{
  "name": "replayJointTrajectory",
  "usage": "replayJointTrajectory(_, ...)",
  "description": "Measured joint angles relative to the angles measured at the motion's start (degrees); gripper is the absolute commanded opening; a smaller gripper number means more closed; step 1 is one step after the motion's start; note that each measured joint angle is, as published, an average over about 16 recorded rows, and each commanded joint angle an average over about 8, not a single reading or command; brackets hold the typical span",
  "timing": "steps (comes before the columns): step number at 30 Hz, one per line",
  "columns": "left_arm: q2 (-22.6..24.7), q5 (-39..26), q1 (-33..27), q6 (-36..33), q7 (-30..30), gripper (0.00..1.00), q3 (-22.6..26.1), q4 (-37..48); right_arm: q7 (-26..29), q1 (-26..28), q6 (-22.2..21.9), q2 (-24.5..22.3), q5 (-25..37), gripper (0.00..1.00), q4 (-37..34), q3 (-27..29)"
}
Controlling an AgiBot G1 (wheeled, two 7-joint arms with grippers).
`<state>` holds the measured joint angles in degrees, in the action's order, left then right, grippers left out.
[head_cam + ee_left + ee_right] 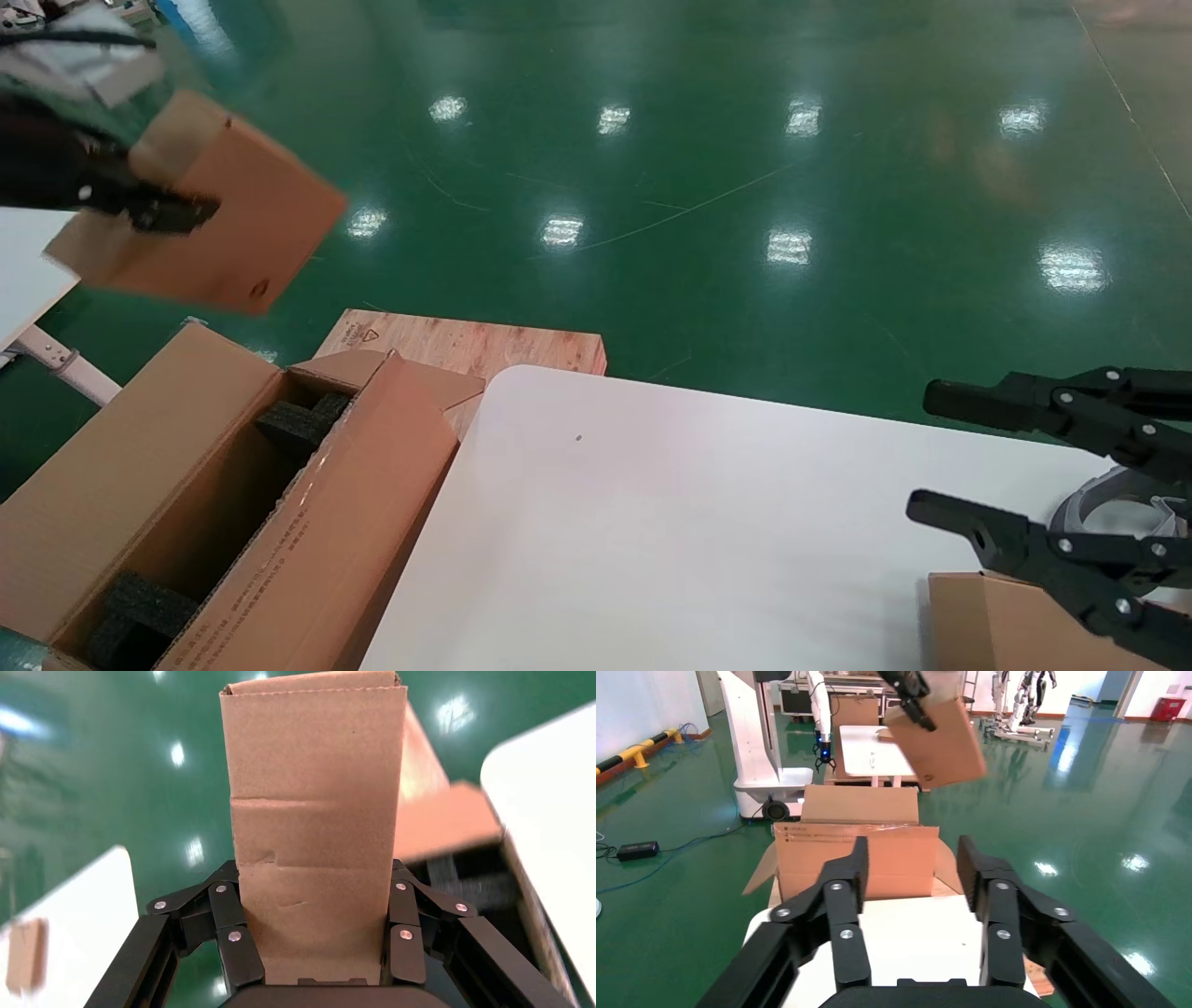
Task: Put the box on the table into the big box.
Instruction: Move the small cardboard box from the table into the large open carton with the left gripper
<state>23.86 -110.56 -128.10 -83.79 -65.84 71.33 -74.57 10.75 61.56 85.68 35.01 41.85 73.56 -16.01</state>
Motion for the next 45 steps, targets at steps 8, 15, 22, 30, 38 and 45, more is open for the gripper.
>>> replayJointTrajectory(8, 1.8, 0.6, -1.9, -2.9, -0.4, 0.0, 8.2, 7.5, 0.0, 0.0, 0.0, 0.0, 0.0, 1.0, 0.0, 0.0)
replayJointTrajectory(15, 4.0, 3.4, -3.0, -4.4, 0.2, 0.0, 15.4, 14.3, 0.0, 0.0, 0.0, 0.0, 0.0, 1.0, 0.0, 0.0)
replayJointTrajectory(22, 6.5, 8.3, -3.5, -5.4, 1.6, 0.0, 22.6, 20.7, 0.0, 0.0, 0.0, 0.0, 0.0, 1.0, 0.0, 0.0)
replayJointTrajectory(30, 9.0, 14.2, -4.0, -6.4, 4.2, 0.0, 29.5, 27.7, 0.0, 0.0, 0.0, 0.0, 0.0, 1.0, 0.0, 0.0)
replayJointTrajectory(38, 10.5, 18.4, -4.8, -7.1, 6.9, 0.0, 33.6, 34.0, 0.0, 0.0, 0.0, 0.0, 0.0, 1.0, 0.0, 0.0)
replayJointTrajectory(45, 11.1, 20.5, -4.8, -7.2, 8.5, 0.0, 35.0, 37.9, 0.0, 0.0, 0.0, 0.0, 0.0, 1.0, 0.0, 0.0)
